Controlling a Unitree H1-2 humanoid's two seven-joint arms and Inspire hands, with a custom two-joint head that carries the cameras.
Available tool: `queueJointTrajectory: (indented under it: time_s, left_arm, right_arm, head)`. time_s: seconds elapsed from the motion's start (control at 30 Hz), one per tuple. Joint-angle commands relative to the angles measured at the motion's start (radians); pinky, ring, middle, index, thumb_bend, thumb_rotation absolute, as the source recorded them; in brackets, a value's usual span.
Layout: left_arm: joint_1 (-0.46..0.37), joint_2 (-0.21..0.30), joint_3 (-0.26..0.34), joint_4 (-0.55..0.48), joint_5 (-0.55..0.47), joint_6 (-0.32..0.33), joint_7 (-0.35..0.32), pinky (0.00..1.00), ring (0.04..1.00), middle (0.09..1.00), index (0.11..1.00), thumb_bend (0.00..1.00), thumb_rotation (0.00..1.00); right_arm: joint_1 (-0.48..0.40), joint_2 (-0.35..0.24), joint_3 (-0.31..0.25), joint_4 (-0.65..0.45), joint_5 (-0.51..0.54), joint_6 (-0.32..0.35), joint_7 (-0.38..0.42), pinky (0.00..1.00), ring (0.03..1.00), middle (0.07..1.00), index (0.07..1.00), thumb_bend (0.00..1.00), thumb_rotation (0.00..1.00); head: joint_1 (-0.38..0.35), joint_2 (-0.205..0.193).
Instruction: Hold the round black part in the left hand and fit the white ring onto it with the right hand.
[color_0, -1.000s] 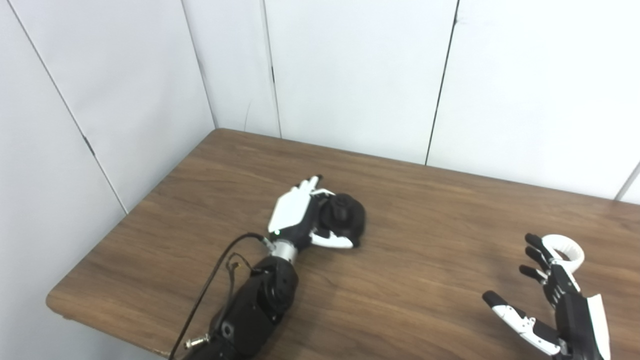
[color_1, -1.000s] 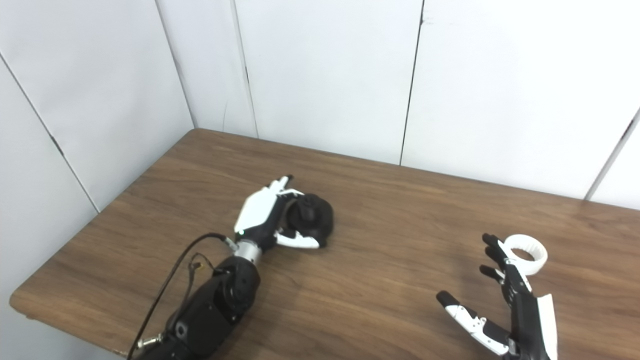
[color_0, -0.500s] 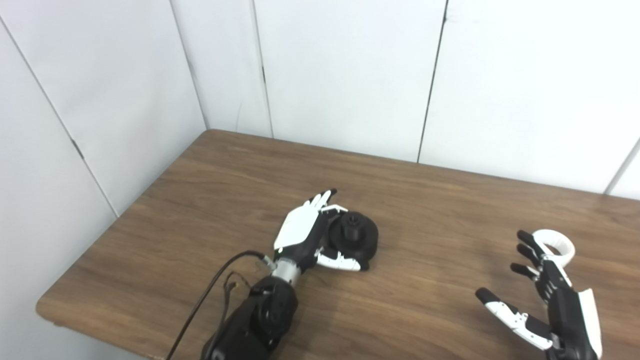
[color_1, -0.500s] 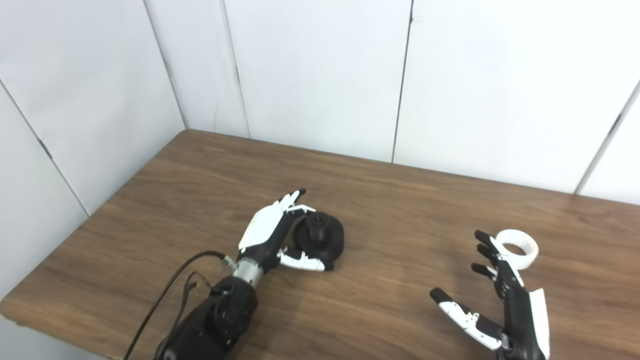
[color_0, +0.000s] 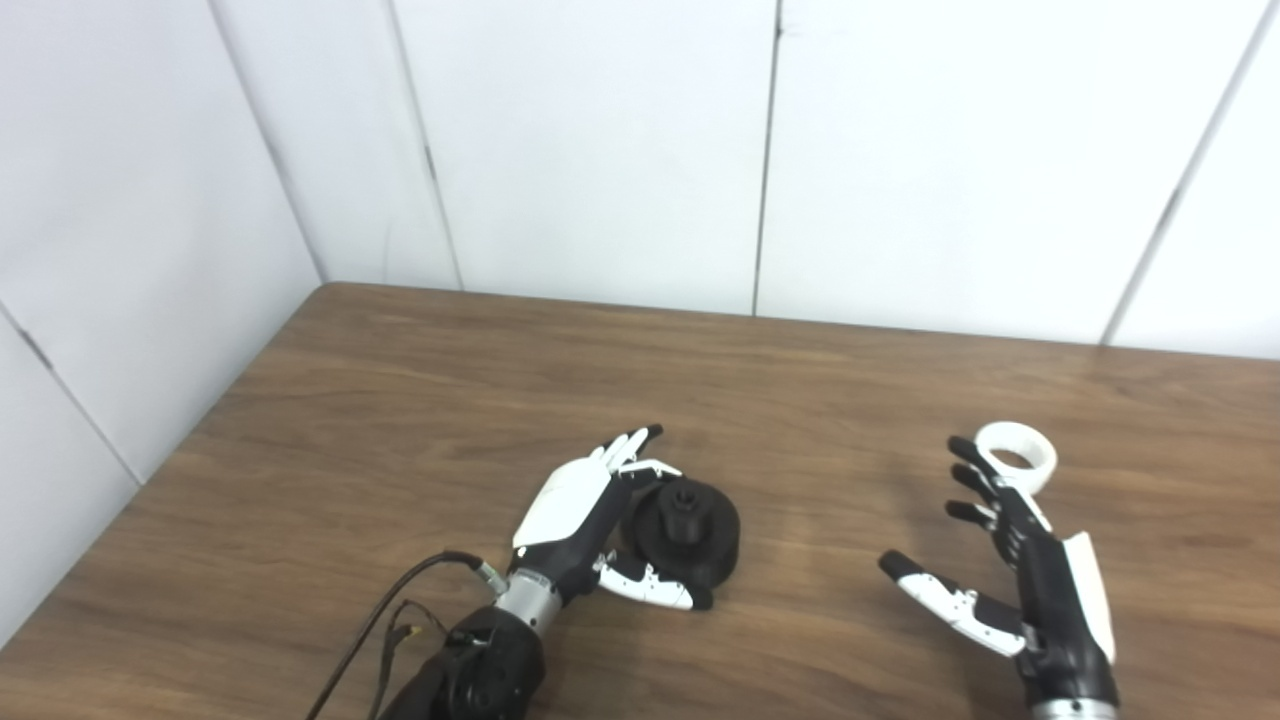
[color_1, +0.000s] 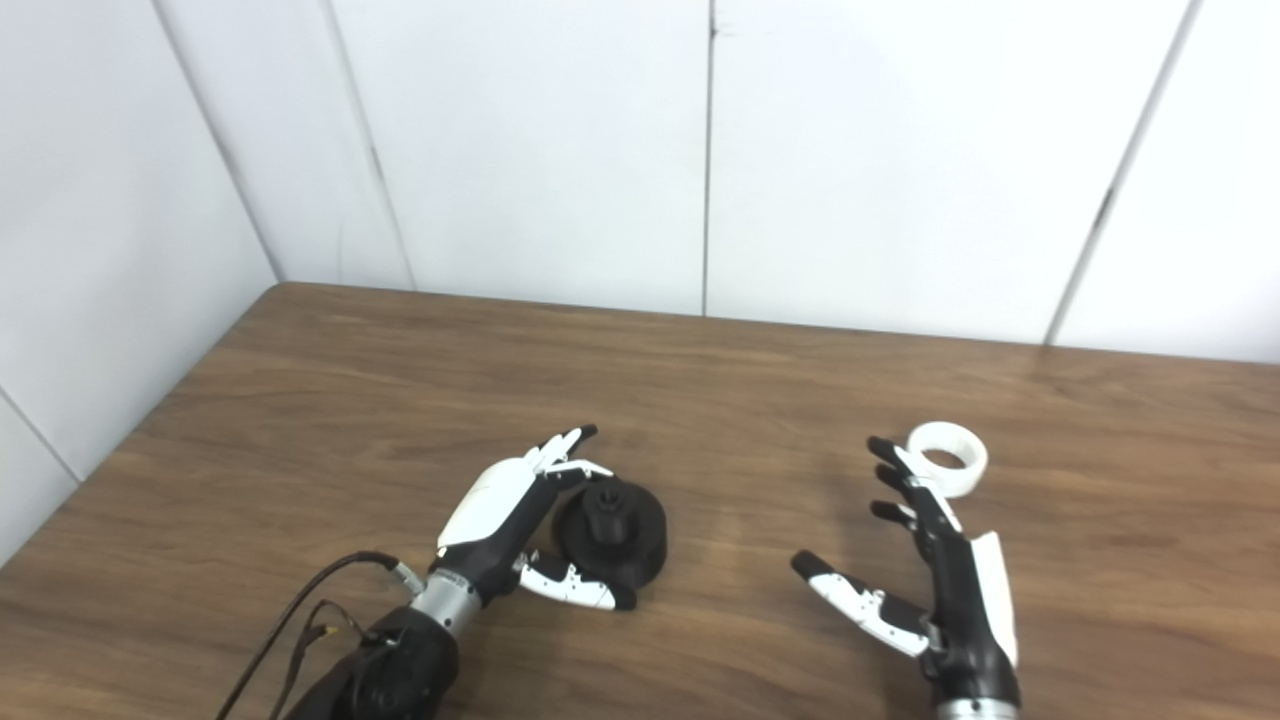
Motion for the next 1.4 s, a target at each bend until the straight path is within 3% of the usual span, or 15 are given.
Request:
queueJointTrajectory:
  time_s: [0.0,0.27,0.67,1.0,1.37]
  left_arm:
    - [0.009,0.007,-0.016,-0.023,0.022,-0.017,-0.033,1.0,1.0,1.0,0.632,1.0,0.36]
    - [0.031,0.019,-0.041,-0.08,0.038,-0.067,-0.078,1.0,1.0,1.0,0.637,1.0,0.39]
    - [0.059,-0.004,-0.034,-0.109,0.046,-0.086,-0.105,1.0,1.0,1.0,0.638,1.0,0.39]
    - [0.066,0.037,0.011,-0.108,0.014,-0.114,-0.13,1.0,1.0,1.0,0.642,1.0,0.39]
    - [0.074,0.055,0.046,-0.096,-0.006,-0.158,-0.147,1.0,1.0,1.0,0.65,1.0,0.38]
  right_arm:
    - [0.056,0.027,0.01,0.018,0.0,-0.01,-0.02,0.76,0.873,0.913,0.865,0.73,0.28]
    - [0.055,0.044,0.023,0.002,-0.016,0.008,-0.028,0.77,0.886,0.921,0.868,0.72,0.27]
    - [0.055,0.063,0.037,-0.013,-0.031,0.038,-0.037,0.8,0.894,0.922,0.87,0.73,0.27]
    - [0.053,0.102,0.078,-0.011,-0.086,0.055,-0.069,0.85,0.904,0.918,0.873,0.7,0.25]
    - [0.047,0.122,0.112,0.014,-0.129,0.064,-0.106,0.88,0.917,0.918,0.873,0.71,0.28]
  head:
    - [-0.011,0.004]
    - [-0.055,0.016]
    - [-0.111,0.022]
    - [-0.359,-0.005]
    - [-0.445,-0.047]
